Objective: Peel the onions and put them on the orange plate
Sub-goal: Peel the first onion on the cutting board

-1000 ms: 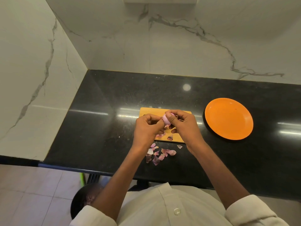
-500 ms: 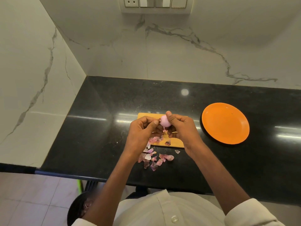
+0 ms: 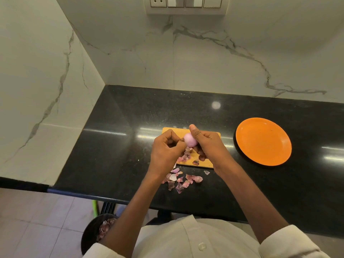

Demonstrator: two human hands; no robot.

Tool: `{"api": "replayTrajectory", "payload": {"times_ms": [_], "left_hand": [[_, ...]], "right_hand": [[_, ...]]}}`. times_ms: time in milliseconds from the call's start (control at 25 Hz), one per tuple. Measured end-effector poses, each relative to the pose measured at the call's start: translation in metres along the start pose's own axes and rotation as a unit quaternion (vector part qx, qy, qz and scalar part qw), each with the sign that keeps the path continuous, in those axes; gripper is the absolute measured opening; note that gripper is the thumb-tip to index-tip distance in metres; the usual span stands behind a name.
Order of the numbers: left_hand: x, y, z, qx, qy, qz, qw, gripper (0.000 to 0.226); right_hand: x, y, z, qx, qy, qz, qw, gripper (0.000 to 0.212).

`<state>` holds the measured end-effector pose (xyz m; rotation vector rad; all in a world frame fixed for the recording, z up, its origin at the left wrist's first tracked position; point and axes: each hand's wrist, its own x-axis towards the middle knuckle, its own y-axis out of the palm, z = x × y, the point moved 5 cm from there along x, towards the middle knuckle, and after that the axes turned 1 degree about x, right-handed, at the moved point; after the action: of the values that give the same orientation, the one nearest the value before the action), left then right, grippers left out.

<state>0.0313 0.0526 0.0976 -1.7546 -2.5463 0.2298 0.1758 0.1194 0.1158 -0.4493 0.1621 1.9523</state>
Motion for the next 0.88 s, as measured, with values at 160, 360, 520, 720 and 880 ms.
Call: {"api": "replayTrajectory", "payload": {"times_ms": [160, 360, 520, 720, 880], "left_hand": [[0.001, -0.002, 0.009, -0.081, -0.055, -0.002, 0.995, 0.018], [-0.001, 0.002, 0.004, -0.088, -0.027, 0.007, 0.996, 0.019], [0.0, 0.0, 0.011, -0.109, -0.052, 0.0, 0.993, 0.015], [-0.005, 0.001, 0.015, -0.117, -0.08, -0.012, 0.99, 0.011], [-0.004, -0.001, 0.02, -0.193, -0.127, -0.042, 0.972, 0.008]], "right_hand": [[-0.006, 0.005, -0.012, 0.048, 0.097, -0.013, 0.994, 0.067], [-0.004, 0.005, -0.014, 0.051, 0.084, -0.023, 0.995, 0.062], [0.001, 0.002, -0.018, 0.035, 0.043, -0.039, 0.998, 0.066], [-0.001, 0.005, -0.026, 0.046, 0.014, -0.039, 0.998, 0.038], [-0.002, 0.006, -0.033, 0.145, 0.027, 0.003, 0.989, 0.024]]}}
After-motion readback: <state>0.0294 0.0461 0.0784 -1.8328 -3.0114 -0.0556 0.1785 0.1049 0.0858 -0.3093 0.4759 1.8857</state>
